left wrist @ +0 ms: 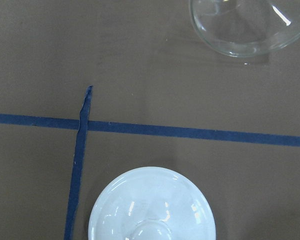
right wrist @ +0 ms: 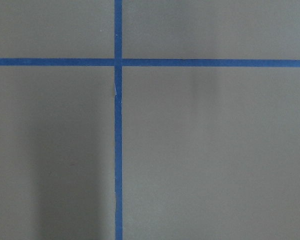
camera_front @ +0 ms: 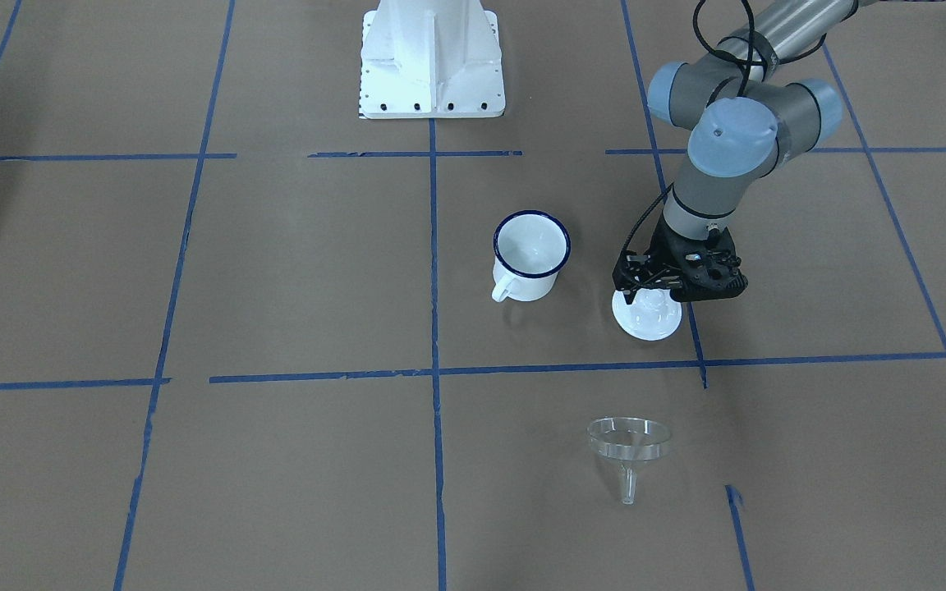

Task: Remove funnel from cup
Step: 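Move the left gripper down onto the round white lid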

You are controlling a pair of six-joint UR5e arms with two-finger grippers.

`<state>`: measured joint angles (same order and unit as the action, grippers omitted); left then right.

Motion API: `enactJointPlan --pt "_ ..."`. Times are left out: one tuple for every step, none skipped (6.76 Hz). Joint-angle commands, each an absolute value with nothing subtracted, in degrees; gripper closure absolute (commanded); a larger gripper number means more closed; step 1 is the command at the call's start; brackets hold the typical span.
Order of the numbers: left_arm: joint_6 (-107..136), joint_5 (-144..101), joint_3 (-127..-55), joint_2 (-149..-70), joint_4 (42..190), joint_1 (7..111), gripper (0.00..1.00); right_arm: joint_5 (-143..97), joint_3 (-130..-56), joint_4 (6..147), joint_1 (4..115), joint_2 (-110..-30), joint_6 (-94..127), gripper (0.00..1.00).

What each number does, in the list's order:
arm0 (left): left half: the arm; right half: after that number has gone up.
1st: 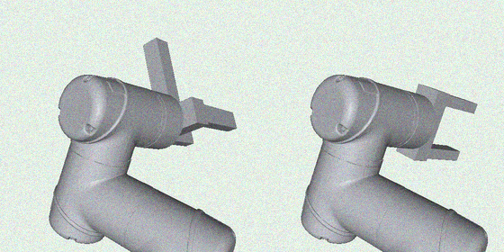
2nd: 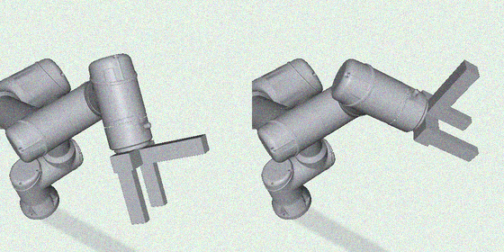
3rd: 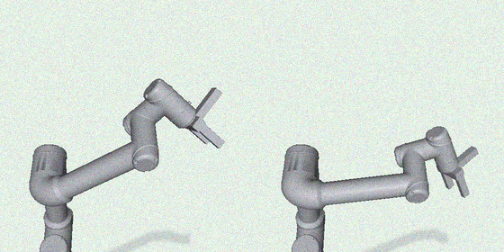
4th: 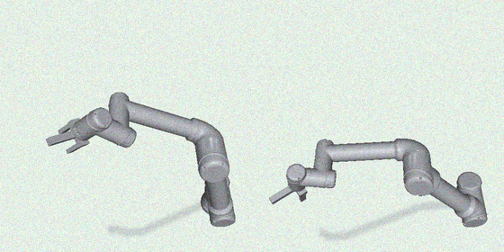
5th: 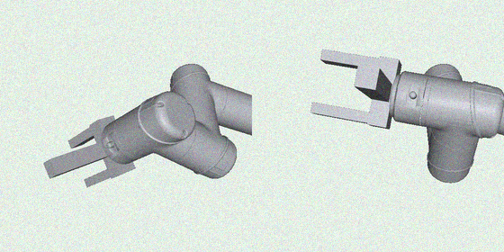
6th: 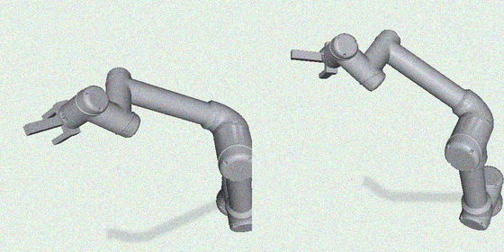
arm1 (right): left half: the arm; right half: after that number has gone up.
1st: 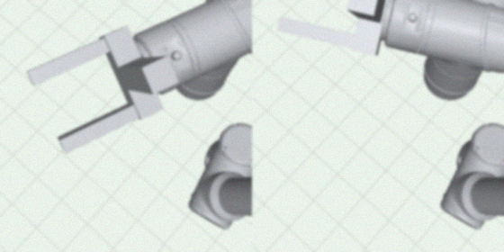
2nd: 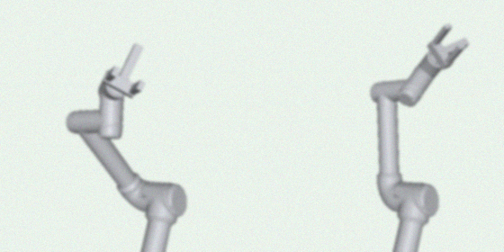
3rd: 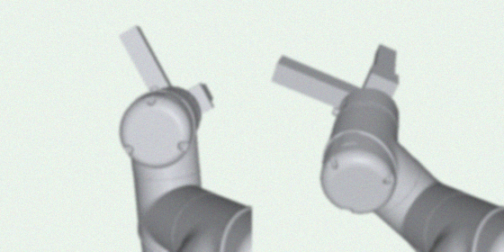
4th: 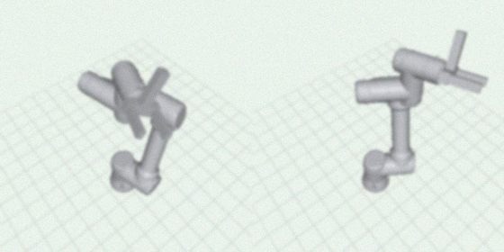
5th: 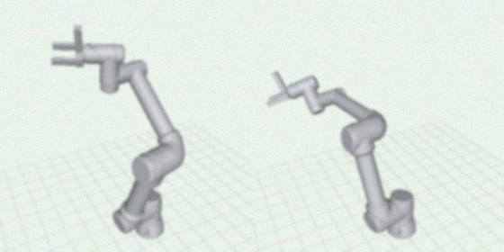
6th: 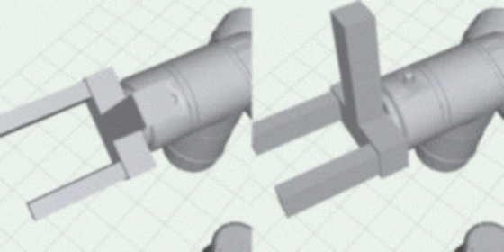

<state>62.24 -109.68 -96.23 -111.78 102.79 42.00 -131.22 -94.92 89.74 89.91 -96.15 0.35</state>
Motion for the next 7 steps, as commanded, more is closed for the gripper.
enactJointPlan --pt "62.1 -109.8 -96.2 -111.8 102.8 42.0 0.37 -131.2 -94.9 89.7 89.9 -96.2 0.4 0.00" --pt "62.1 -109.8 -96.2 -111.8 102.8 42.2 0.37 -131.2 -94.9 89.7 89.9 -96.2 0.4 0.00" --pt "62.1 -109.8 -96.1 -111.9 102.9 42.5 0.37 -131.2 -94.9 89.7 89.9 -96.2 0.4 0.00" --pt "62.1 -109.8 -95.8 -111.9 102.9 42.6 0.37 -131.2 -94.9 89.7 89.9 -96.2 0.4 0.00" --pt "62.1 -109.8 -95.2 -112.1 102.9 42.5 0.37 -131.2 -94.9 89.7 89.9 -96.2 0.4 0.00" --pt "62.1 -109.8 -94.7 -112.2 102.9 42.5 0.37 -131.2 -94.9 89.7 89.9 -96.2 0.4 0.00" --pt "62.2 -109.8 -94.6 -112.2 104.1 42.5 0.37 -131.2 -94.9 89.7 89.9 -96.2 0.4 0.00"
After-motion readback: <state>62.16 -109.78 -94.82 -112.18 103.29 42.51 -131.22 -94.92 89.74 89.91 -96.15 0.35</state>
